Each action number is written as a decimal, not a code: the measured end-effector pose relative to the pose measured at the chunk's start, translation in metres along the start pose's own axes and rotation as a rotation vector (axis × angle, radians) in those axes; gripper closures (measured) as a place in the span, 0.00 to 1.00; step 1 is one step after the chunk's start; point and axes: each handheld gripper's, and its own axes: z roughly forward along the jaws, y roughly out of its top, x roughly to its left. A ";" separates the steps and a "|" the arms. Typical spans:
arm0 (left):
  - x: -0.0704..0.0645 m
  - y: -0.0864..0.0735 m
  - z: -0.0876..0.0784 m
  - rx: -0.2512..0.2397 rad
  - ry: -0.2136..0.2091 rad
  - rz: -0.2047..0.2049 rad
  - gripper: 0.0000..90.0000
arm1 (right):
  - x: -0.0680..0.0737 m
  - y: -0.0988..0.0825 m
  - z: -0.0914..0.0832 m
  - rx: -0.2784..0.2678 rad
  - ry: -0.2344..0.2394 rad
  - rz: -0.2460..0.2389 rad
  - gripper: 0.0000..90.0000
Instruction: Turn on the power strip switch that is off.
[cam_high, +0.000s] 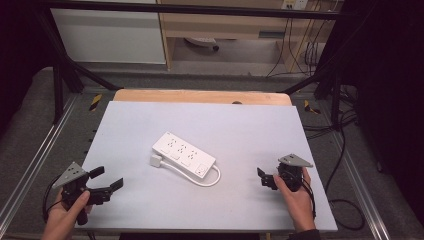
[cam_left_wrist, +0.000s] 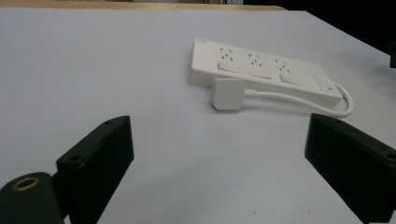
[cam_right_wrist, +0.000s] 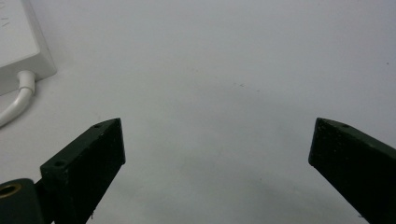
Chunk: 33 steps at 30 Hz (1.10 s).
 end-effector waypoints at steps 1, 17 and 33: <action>0.000 0.000 0.000 -0.004 -0.001 -0.003 0.09 | 0.000 0.000 0.000 0.000 0.000 0.000 0.04; 0.000 0.003 -0.003 -0.022 -0.003 0.005 0.09 | -0.001 0.002 0.000 -0.002 0.014 0.019 0.04; -0.003 0.012 -0.003 -0.067 -0.002 0.011 0.08 | 0.001 0.003 0.000 -0.008 0.024 0.026 0.04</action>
